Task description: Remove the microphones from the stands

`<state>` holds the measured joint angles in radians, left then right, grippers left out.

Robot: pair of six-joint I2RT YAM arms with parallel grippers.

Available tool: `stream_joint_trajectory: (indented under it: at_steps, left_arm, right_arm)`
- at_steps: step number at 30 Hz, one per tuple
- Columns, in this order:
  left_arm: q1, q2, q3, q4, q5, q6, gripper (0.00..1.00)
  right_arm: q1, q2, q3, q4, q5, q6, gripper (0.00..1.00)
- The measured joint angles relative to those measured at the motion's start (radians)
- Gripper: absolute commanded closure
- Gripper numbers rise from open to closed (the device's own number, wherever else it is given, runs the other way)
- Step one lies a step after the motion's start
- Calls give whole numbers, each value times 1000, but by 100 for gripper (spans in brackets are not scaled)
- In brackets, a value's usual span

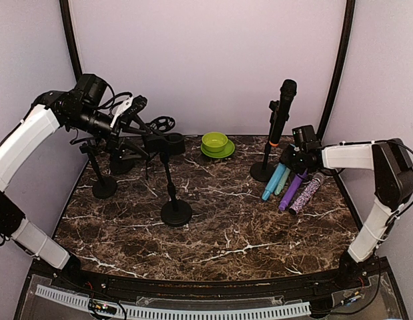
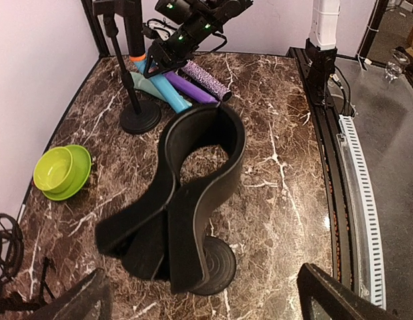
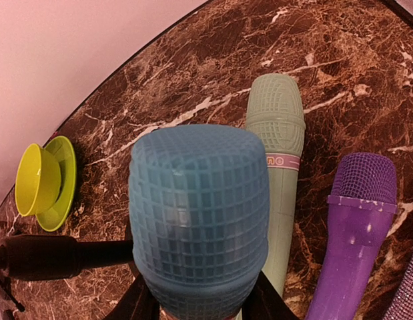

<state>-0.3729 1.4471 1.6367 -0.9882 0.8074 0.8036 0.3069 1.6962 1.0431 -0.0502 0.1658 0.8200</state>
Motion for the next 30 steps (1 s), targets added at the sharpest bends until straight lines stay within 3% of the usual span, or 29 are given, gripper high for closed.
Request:
stream_joint_trajectory:
  at_steps: [5, 8, 19, 30]
  left_arm:
    - [50, -34, -108, 30, 11, -53, 1]
    - [69, -52, -159, 60, 19, -84, 1]
    - [75, -89, -253, 158, 32, -169, 1]
    - [80, -90, -253, 185, 33, -187, 1]
  right_arm:
    - [0, 24, 17, -2, -22, 0, 59]
    - [0, 23, 18, 4, -34, 1, 52]
    - [0, -25, 16, 39, -74, 0, 46]
    - [35, -214, -117, 71, -84, 3, 45]
